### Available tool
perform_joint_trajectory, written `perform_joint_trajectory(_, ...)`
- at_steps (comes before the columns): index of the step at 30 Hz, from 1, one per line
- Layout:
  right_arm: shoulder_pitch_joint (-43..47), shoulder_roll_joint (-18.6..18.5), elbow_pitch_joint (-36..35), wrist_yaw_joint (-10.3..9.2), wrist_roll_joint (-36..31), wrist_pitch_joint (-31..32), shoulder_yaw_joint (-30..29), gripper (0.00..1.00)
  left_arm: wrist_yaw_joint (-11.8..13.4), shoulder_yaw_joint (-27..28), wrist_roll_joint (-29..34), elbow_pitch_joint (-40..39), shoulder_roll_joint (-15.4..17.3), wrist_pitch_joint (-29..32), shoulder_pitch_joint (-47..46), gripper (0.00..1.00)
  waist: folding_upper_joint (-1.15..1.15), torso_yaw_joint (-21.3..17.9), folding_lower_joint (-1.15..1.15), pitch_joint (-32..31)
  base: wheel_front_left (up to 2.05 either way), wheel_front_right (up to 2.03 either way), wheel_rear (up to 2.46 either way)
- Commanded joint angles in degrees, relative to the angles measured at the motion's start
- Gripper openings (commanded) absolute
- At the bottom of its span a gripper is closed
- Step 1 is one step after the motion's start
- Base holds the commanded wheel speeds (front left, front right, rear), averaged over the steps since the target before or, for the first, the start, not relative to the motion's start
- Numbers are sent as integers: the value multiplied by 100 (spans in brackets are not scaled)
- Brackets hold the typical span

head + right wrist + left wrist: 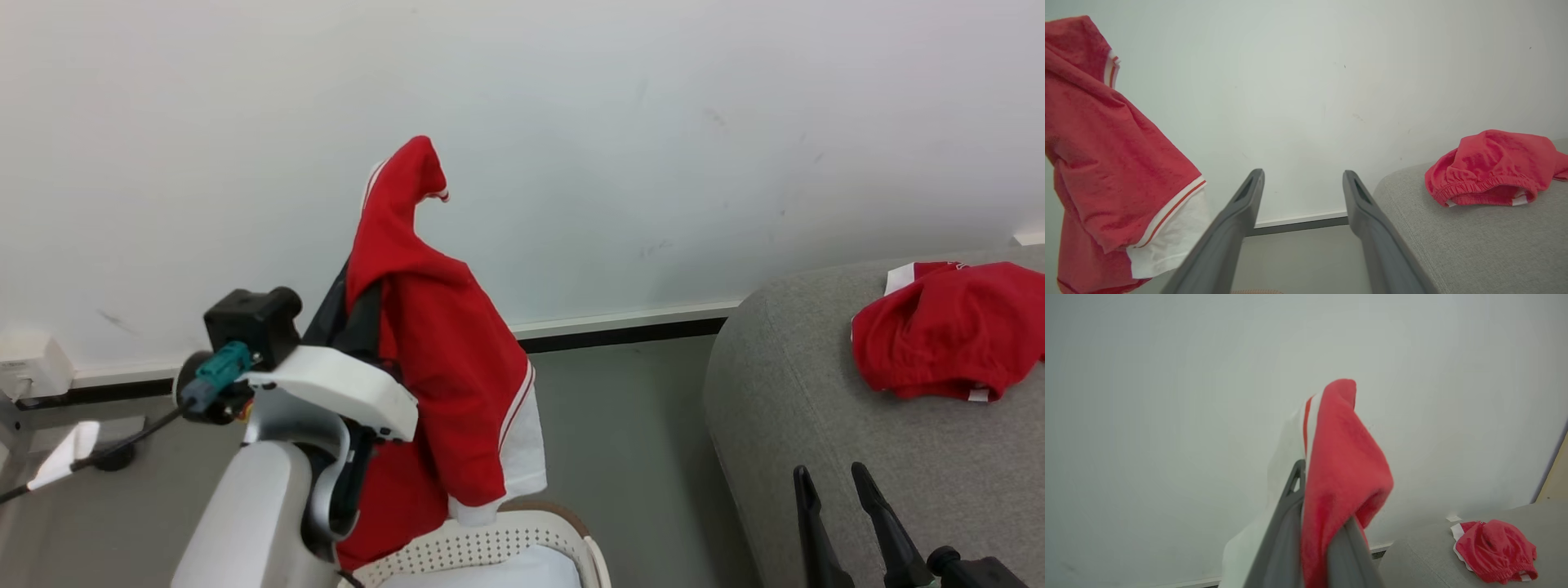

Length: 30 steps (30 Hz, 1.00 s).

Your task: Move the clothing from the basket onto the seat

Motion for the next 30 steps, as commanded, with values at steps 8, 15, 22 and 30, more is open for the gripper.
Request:
perform_joint_trajectory(8,107,-11,-21,-13,-89,-1,114,100,17,-127,-112,-673,46,365,138,0,0,-49,1,-25,0,0,0)
perform_joint_trajectory(15,-207,-20,-60,-13,-487,-1,759,100,17,-301,-159,-899,-28,451,282,0,0,-75,1,14,0,0,0)
perform_joint_trajectory(22,-858,-150,70,-13,-537,-1,1721,100,68,-528,-200,-957,-114,452,273,0,0,-75,1,52,0,0,0)
perform_joint_trajectory(30,-1842,-50,685,-13,-576,-1,2575,100,99,-916,-312,-845,-221,428,144,0,0,19,1,105,0,0,0)
